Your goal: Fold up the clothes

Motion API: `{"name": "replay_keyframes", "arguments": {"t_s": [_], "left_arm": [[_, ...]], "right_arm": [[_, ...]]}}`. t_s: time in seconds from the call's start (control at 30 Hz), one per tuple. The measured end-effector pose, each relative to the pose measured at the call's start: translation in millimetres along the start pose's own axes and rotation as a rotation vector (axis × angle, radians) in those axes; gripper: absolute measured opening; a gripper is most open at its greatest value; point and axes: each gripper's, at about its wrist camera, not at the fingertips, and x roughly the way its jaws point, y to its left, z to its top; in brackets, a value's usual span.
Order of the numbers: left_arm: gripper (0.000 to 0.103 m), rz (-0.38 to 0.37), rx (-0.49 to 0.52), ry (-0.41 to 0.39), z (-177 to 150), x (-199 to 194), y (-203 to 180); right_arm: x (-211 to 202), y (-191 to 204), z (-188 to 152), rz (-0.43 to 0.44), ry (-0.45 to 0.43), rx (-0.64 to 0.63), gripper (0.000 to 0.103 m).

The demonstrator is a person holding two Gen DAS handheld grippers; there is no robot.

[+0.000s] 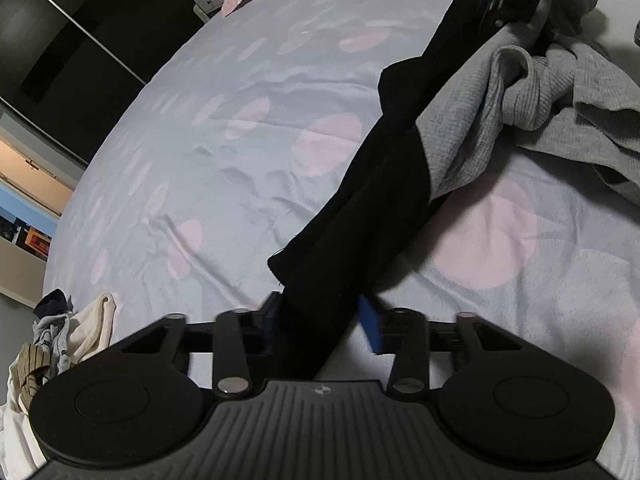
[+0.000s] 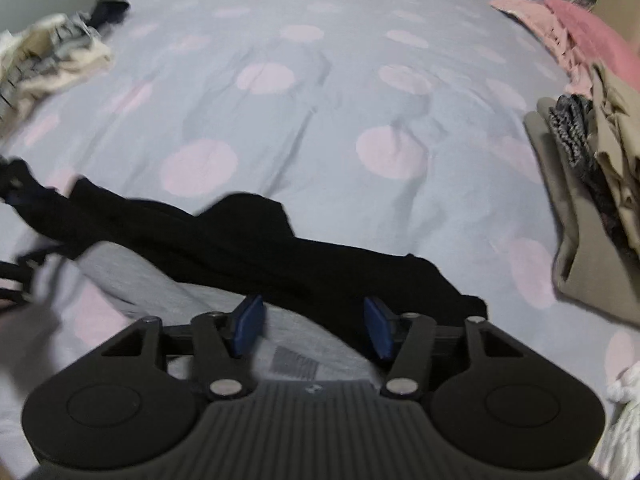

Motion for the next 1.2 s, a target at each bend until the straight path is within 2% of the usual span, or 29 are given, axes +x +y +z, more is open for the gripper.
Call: {"name": "replay_keyframes", "arguments": {"t_s": [0.03, 0.07, 0.17, 0.27, 0.43, 0.6, 0.8, 0.9, 1.0, 1.2], "left_arm": [[0.025, 0.001, -0.011, 0.0, 1, 0, 1], [0.022, 0.0, -0.027, -0.002, 2, -1, 2], [0.016, -0.023, -0.134, -0.015, 4, -6, 17], [0.013, -0.046, -0.27, -0.042, 5, -17, 40], [0.012, -0.004, -0.404, -0.133, 7, -53, 75], [0.011, 0.091, -0.496, -0.209, -6, -96, 106], [0.011, 0.238, -0.632, -0.255, -45, -140, 151], [0.011, 0.293, -0.687, -0.225, -69, -149, 167], [0.011, 0.302, -0.701, -0.164, -92, -148, 170], [0.011, 0.236, -0.604, 0.026, -126, -123, 136]], "right_arm": [[3, 0, 0, -0.012, 0.001, 0.002, 0.03], [5, -2, 1, -0.016, 0.005, 0.014, 0.019], [3, -11, 7, -0.01, -0.001, 0.094, 0.01], [-16, -17, 13, -0.018, -0.061, 0.136, 0.007], [-59, -25, 26, -0.098, -0.176, 0.201, 0.006], [-105, -46, 29, -0.211, -0.29, 0.304, 0.006], [-145, -77, 9, -0.324, -0.349, 0.439, 0.006], [-152, -91, -4, -0.374, -0.319, 0.496, 0.006], [-150, -102, -20, -0.36, -0.282, 0.568, 0.006], [-118, -93, -48, -0.445, -0.137, 0.446, 0.006]]}}
